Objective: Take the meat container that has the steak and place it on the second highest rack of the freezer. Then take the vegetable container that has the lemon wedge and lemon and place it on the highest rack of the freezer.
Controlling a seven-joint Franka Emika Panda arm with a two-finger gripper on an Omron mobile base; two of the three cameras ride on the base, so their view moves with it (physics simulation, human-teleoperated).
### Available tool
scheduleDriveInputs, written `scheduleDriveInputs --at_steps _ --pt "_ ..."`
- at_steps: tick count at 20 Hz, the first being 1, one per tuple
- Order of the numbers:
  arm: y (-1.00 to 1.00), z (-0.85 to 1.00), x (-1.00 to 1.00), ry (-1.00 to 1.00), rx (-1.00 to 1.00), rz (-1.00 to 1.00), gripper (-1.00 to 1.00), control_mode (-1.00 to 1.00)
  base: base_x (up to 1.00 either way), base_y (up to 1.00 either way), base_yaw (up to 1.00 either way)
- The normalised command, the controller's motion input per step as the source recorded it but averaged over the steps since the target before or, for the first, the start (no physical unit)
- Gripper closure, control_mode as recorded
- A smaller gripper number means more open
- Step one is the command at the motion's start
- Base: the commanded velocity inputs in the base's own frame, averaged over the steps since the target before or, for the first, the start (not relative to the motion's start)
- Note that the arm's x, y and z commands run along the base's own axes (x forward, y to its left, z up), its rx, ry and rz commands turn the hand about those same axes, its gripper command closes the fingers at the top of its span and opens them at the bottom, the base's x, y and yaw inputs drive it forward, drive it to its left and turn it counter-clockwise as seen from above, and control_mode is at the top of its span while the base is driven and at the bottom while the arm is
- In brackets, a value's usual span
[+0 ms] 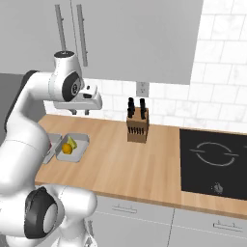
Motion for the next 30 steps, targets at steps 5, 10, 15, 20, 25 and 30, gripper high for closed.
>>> scheduleDriveInputs --at_steps 5,10,15,20,25,30 --pt "0.1 -0.09 -0.21 -0.01 0.0 -0.01 -1.0 -1.0 0.0 0.0 0.0" --pt "0.3 -0.31 -0.76 -0.1 0.0 0.02 -1.0 -1.0 0.0 0.0 0.0" --pt "0.34 -0.24 -0.68 -0.09 0.0 0.13 -1.0 -1.0 0.0 0.0 0.0" --pt "0.17 -0.16 -0.03 0.0 -0.02 0.48 -1.0 -1.0 0.0 0.0 0.0" --pt "0.31 -0.21 0.14 0.06 -0.17 0.42 -1.0 -1.0 0.0 0.0 0.0" --pt "0.32 -0.36 0.03 0.01 -0.32 0.23 -1.0 -1.0 0.0 0.0 0.0"
